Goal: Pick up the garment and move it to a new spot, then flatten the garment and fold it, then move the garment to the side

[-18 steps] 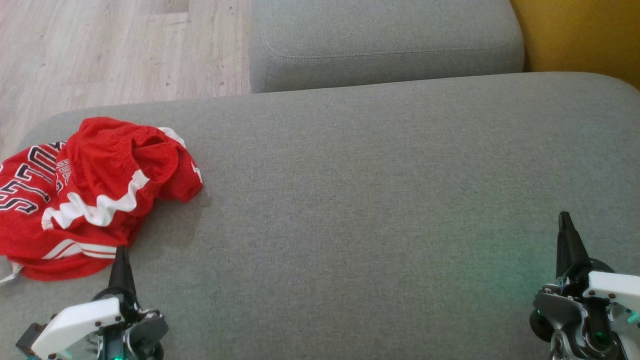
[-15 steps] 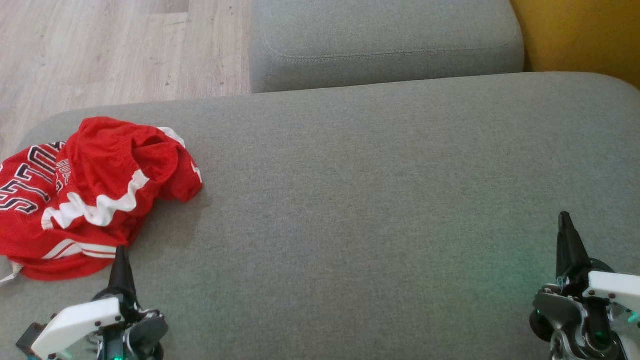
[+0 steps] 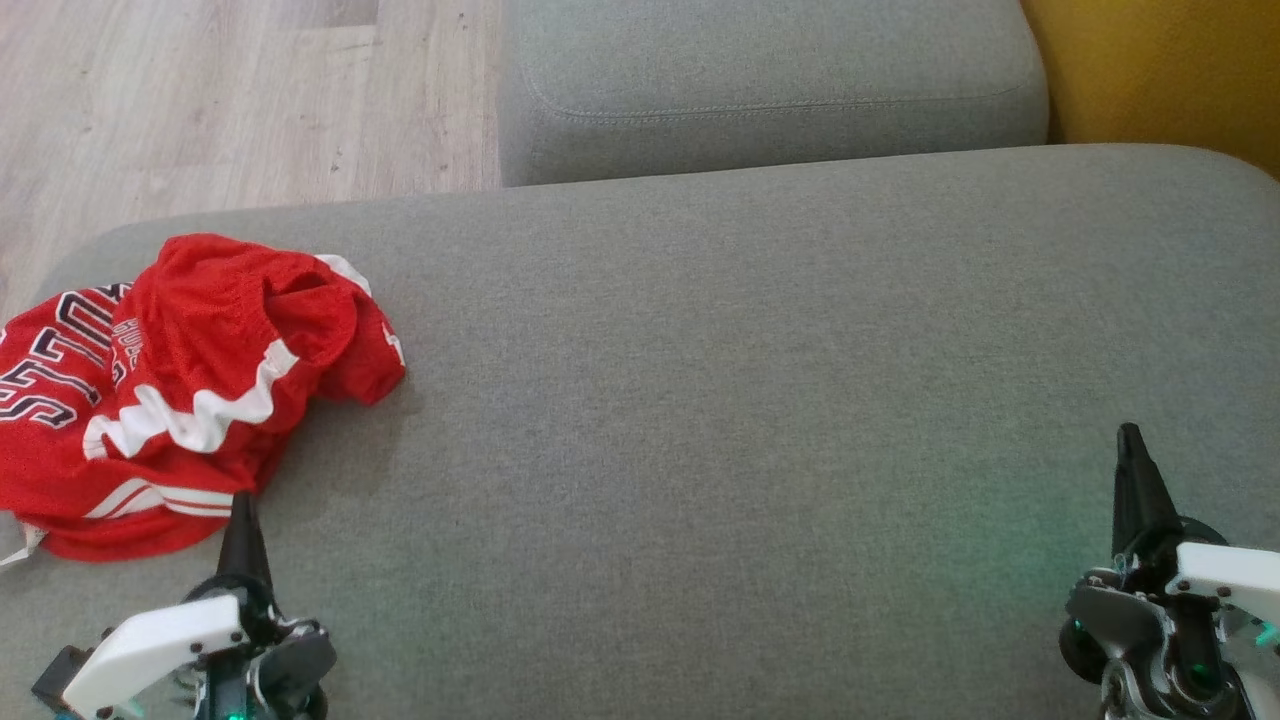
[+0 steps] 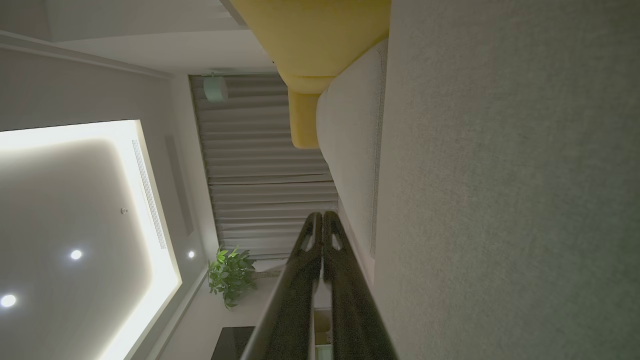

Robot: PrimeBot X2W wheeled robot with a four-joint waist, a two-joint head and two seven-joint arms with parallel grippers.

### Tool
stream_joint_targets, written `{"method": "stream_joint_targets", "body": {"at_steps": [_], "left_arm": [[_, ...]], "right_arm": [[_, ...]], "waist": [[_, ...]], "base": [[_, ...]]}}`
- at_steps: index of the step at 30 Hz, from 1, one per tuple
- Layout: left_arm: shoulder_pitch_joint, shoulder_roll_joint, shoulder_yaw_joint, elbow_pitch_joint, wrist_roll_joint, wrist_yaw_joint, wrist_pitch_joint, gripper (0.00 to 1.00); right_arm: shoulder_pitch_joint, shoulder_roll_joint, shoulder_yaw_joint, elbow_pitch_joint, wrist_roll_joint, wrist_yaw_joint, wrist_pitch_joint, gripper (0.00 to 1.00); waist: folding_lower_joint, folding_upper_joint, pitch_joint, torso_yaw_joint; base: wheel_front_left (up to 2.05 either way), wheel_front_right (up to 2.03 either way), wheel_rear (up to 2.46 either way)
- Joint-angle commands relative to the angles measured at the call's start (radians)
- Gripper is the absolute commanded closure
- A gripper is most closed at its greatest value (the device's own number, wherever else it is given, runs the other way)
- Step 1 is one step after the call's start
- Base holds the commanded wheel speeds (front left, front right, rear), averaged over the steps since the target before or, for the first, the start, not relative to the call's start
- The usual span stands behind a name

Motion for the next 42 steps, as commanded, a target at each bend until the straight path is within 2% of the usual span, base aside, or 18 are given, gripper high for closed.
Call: {"method": "stream_joint_targets", "body": {"at_steps": [1,7,8,14,21,30,31,42], "left_arm": [[-0.053,0.006,0.035,-0.027,0.009,-0.007,0.007,1.00],[-0.053,0.006,0.035,-0.027,0.009,-0.007,0.007,1.00],[0.000,0.000,0.000,0.000,0.000,0.000,0.000,0.00],[0.047,-0.006,-0.009,0.079,0.001,0.001,-0.002,0.00],[0.043,-0.005,-0.020,0.066,0.029,0.000,-0.023,0.00],[0.041,-0.004,-0.025,0.043,0.128,0.000,-0.046,0.00],[0.042,-0.004,-0.026,0.029,0.187,0.004,-0.058,0.00],[0.048,-0.003,-0.049,-0.010,0.363,0.027,-0.090,0.00]], "right_arm": [[-0.055,-0.005,0.021,-0.037,-0.003,-0.001,0.006,1.00],[-0.055,-0.005,0.021,-0.037,-0.003,-0.001,0.006,1.00],[0.000,0.000,0.000,0.000,0.000,0.000,0.000,0.00],[0.050,0.007,0.005,0.083,0.001,0.000,-0.002,0.00],[0.042,0.005,0.035,0.071,-0.010,0.000,-0.020,0.00],[0.027,0.000,0.068,0.070,-0.087,0.000,-0.047,0.00],[0.023,0.001,0.076,0.067,-0.165,0.000,-0.058,0.00],[0.019,0.004,0.106,0.047,-0.362,0.000,-0.091,0.00]], "waist": [[0.0000,0.0000,0.000,0.000],[0.0000,0.0000,0.000,0.000],[0.0000,0.0000,0.000,0.000],[0.0000,0.0000,0.001,0.000],[0.0000,0.0000,0.000,-0.001],[0.0000,0.0000,-0.003,-0.001],[0.0000,0.0000,-0.005,-0.002],[0.0000,0.0000,-0.011,-0.004]], "base": [[0.00,0.00,0.00],[0.00,0.00,0.00],[0.00,0.00,0.00],[0.00,0.00,0.00],[0.00,0.00,0.00],[0.00,0.00,0.00],[0.00,0.00,0.00],[0.00,0.00,0.00]]}}
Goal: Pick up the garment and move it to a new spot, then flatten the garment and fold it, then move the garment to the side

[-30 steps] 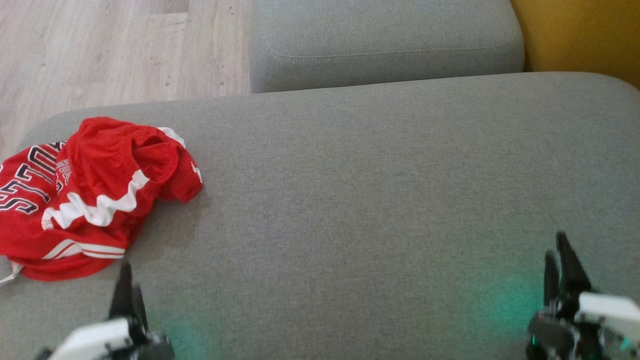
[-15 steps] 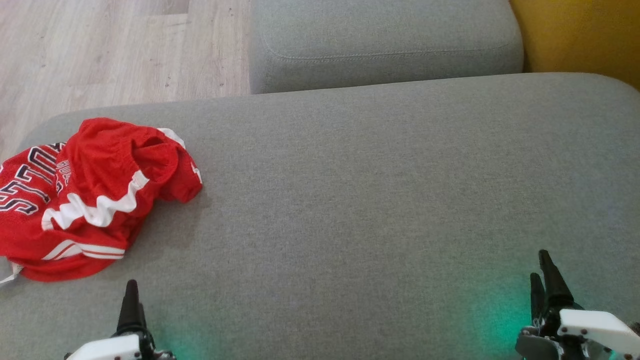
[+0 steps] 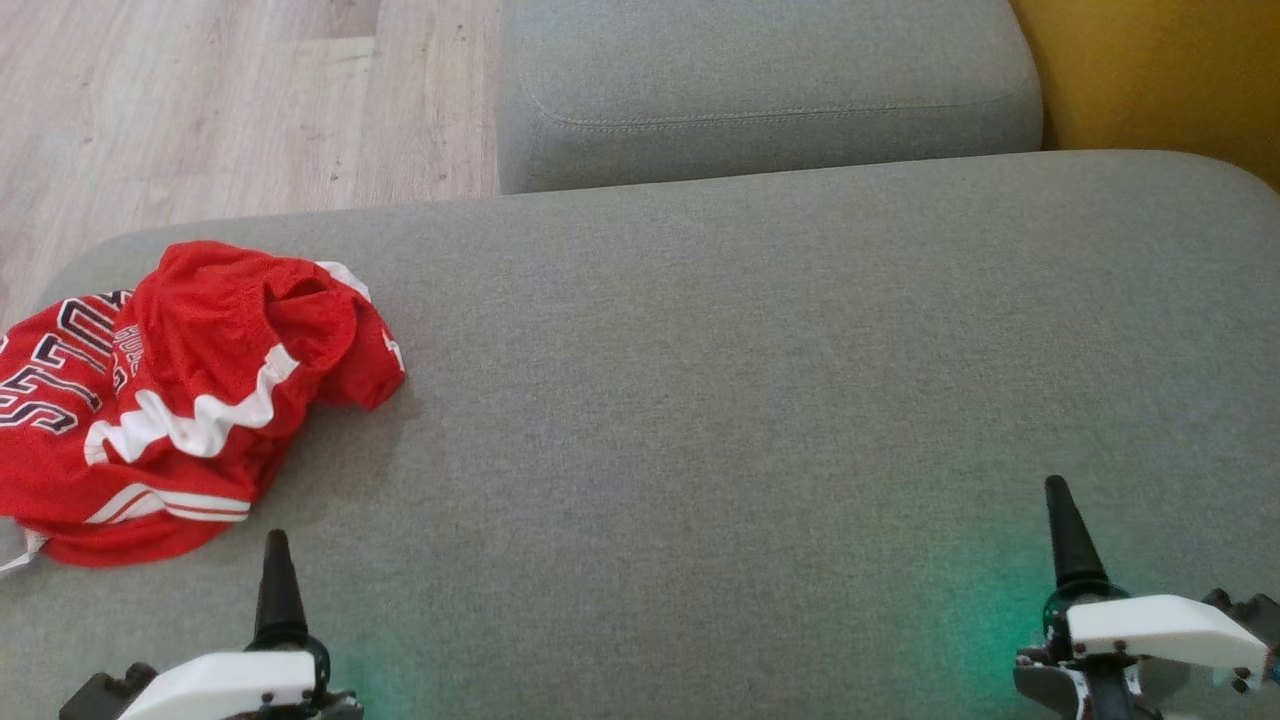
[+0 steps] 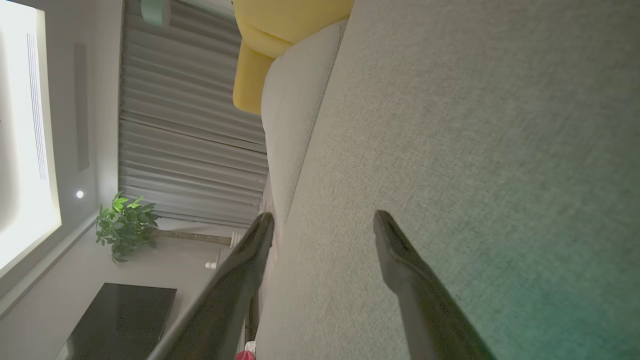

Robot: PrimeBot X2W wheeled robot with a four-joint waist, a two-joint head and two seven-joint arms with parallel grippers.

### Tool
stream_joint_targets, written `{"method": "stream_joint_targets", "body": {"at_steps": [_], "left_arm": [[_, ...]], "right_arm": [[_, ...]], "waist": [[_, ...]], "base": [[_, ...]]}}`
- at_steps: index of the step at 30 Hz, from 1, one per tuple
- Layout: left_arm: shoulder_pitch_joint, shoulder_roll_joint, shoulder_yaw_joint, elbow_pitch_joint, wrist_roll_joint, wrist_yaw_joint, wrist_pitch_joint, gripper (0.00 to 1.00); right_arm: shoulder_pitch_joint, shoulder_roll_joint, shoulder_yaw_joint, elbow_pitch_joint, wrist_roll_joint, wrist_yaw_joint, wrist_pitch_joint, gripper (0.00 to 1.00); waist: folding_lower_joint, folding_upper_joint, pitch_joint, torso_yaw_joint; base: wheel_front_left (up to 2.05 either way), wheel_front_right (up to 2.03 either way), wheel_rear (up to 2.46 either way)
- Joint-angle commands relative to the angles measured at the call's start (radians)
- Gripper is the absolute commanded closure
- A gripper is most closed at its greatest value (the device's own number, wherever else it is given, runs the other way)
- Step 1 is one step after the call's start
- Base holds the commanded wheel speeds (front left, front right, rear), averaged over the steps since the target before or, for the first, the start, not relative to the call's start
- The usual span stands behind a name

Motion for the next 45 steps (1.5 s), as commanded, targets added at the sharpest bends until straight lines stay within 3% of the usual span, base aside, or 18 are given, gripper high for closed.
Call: {"method": "stream_joint_targets", "body": {"at_steps": [1,45], "left_arm": [[-0.035,0.008,0.001,-0.041,0.031,0.001,-0.011,0.00],[-0.034,0.018,-0.101,-0.148,0.645,0.050,-0.143,0.00]], "right_arm": [[-0.046,-0.005,0.015,-0.038,-0.033,0.000,-0.012,0.00],[-0.092,-0.010,0.202,-0.074,-0.633,0.000,-0.144,0.00]], "waist": [[0.0000,-0.0001,0.000,-0.001],[0.0000,-0.0001,-0.013,0.011]], "base": [[0.00,0.00,0.00],[0.00,0.00,0.00]]}}
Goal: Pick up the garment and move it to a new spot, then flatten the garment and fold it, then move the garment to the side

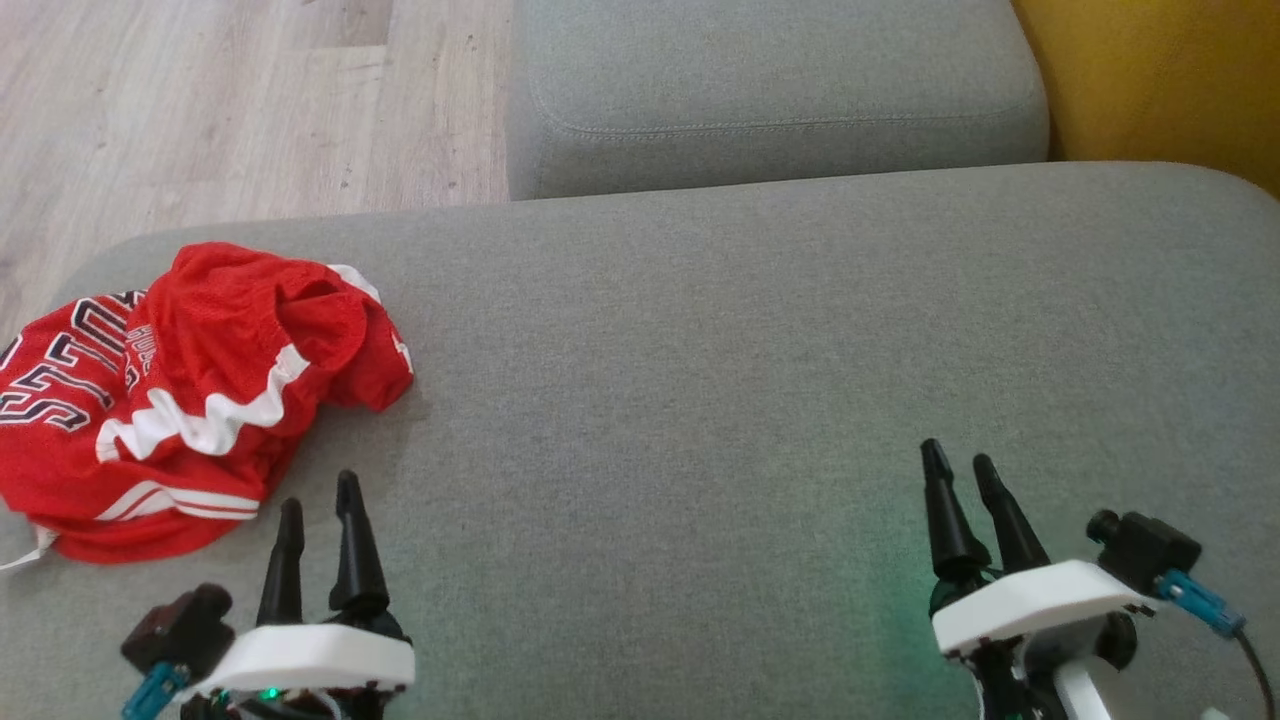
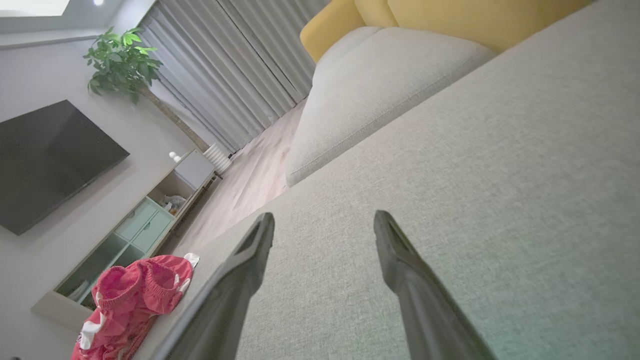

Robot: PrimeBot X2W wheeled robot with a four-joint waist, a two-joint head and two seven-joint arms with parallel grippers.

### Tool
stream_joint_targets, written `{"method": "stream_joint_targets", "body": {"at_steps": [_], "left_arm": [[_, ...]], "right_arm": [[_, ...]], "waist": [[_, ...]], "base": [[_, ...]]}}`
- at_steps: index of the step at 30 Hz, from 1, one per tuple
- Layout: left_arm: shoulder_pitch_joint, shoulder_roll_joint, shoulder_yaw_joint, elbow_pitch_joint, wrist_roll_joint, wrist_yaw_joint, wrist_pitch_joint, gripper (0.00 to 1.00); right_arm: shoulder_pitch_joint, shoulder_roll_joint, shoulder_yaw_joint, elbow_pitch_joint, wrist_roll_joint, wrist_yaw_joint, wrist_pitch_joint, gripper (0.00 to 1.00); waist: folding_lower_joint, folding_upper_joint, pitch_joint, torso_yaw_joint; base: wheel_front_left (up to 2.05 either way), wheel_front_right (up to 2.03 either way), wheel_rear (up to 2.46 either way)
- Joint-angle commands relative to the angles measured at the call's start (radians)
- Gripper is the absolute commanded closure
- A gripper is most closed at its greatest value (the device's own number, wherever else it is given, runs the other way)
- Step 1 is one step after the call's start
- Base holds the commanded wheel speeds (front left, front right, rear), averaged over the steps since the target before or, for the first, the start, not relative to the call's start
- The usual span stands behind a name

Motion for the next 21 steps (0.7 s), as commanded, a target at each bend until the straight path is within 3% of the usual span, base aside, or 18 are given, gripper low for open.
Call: {"method": "stream_joint_targets", "body": {"at_steps": [1,21], "left_arm": [[-0.034,0.014,0.009,-0.042,0.037,0.007,-0.014,0.00],[-0.022,0.032,-0.050,-0.082,0.300,0.027,-0.076,0.00]], "right_arm": [[-0.056,-0.008,0.025,-0.032,-0.037,0.000,-0.016,0.00],[-0.059,-0.010,0.047,-0.033,-0.312,-0.001,-0.077,0.00]], "waist": [[0.0000,-0.0001,0.000,0.000],[0.0000,-0.0001,-0.011,0.001]], "base": [[0.00,0.00,0.00],[0.00,0.00,0.00]]}}
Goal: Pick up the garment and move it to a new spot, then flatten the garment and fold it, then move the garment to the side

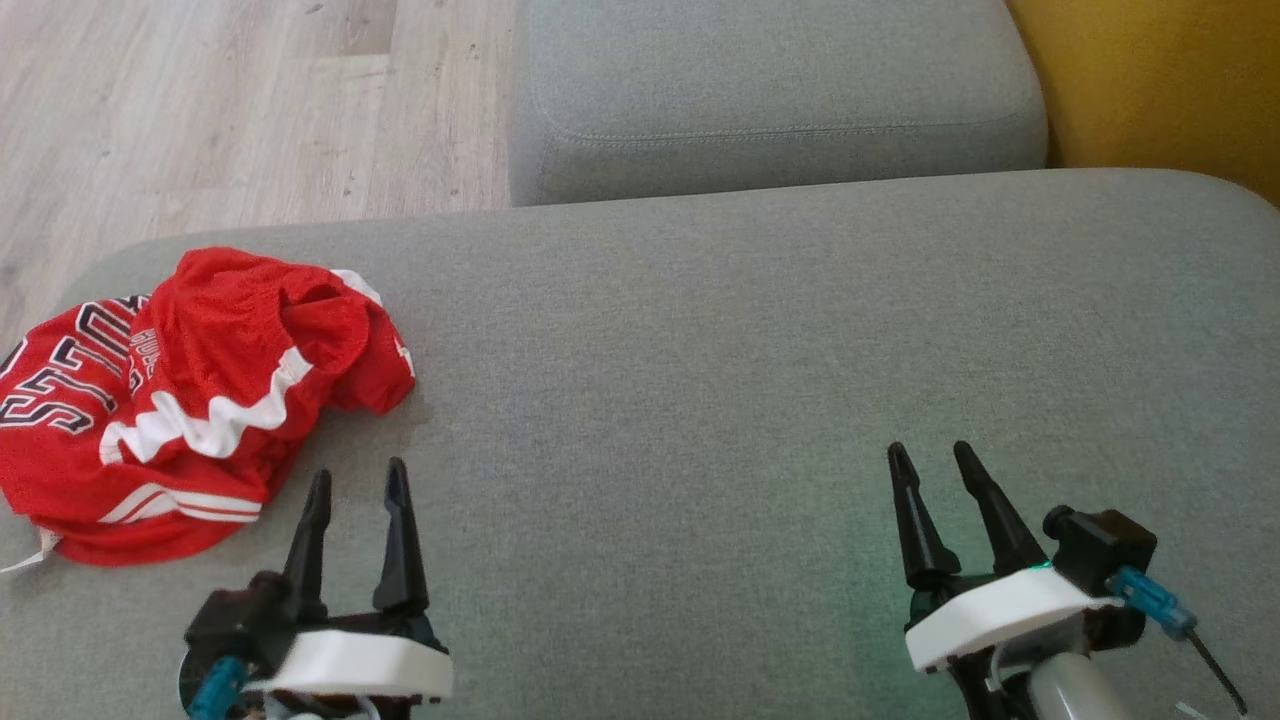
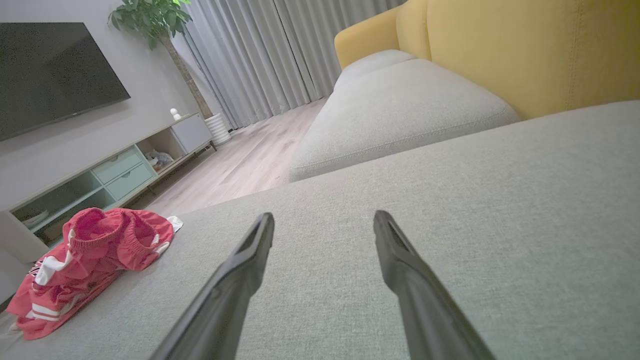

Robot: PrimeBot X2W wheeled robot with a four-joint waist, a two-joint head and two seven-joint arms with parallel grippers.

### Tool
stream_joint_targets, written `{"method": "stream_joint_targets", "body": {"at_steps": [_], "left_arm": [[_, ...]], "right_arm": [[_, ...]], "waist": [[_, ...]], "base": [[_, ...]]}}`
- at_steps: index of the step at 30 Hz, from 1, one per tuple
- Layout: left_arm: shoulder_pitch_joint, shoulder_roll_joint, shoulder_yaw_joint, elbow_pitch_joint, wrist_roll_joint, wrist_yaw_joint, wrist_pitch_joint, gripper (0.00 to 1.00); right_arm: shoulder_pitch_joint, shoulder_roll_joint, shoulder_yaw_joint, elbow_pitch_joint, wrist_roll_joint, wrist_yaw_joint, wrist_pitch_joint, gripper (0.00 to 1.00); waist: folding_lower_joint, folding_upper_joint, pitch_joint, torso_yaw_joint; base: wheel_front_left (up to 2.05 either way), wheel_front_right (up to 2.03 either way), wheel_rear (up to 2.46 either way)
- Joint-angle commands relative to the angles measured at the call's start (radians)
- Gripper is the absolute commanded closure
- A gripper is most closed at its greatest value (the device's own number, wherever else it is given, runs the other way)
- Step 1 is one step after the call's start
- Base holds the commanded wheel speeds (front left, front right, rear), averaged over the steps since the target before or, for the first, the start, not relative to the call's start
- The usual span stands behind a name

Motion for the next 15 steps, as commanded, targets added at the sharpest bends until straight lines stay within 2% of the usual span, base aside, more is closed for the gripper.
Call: {"method": "stream_joint_targets", "body": {"at_steps": [1,15], "left_arm": [[-0.025,0.014,0.014,-0.045,0.039,0.003,-0.017,0.00],[-0.017,0.018,-0.005,-0.077,0.205,0.032,-0.055,0.00]], "right_arm": [[-0.052,-0.008,0.014,-0.040,-0.037,-0.001,-0.018,0.00],[-0.062,-0.009,0.003,-0.065,-0.228,-0.001,-0.056,0.00]], "waist": [[-0.0001,-0.0001,0.000,-0.001],[-0.0001,-0.0001,0.002,-0.014]], "base": [[0.00,0.00,0.00],[0.00,0.00,0.00]]}}
